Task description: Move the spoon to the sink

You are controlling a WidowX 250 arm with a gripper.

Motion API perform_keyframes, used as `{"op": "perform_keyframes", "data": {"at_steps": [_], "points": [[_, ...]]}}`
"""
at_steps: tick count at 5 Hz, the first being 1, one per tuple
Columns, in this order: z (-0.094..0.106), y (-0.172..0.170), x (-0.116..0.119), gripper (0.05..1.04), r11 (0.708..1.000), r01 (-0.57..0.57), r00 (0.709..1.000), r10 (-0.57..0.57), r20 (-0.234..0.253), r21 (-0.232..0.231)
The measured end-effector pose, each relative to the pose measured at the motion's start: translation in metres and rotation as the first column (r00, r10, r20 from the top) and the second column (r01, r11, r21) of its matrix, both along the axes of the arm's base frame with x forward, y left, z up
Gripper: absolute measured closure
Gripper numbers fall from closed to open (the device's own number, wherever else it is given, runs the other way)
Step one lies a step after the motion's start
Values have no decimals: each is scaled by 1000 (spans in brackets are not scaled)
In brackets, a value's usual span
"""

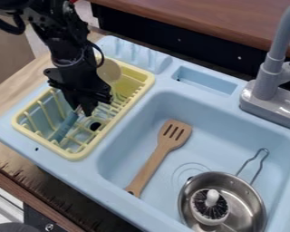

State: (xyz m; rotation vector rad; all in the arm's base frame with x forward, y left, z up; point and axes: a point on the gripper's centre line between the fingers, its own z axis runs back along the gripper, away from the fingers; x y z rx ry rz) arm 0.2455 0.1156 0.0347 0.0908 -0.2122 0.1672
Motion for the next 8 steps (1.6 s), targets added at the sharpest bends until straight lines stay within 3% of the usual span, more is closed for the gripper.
{"op": "perform_keyframes", "data": {"at_steps": [1,2,3,5,7,8], "points": [[1,0,-2,1008,1000,-1,1000,1,-4,-11],[13,-3,-1,1014,1000,-9,1000,9,18,-2],[30,-7,3,1014,999,-32,999,32,26,-21],[62,-16,8,1014,994,-41,998,46,44,-103],[91,-46,22,1014,974,-139,990,137,-24,-179],[91,-63,32,1014,964,-174,984,163,-71,-200]]}}
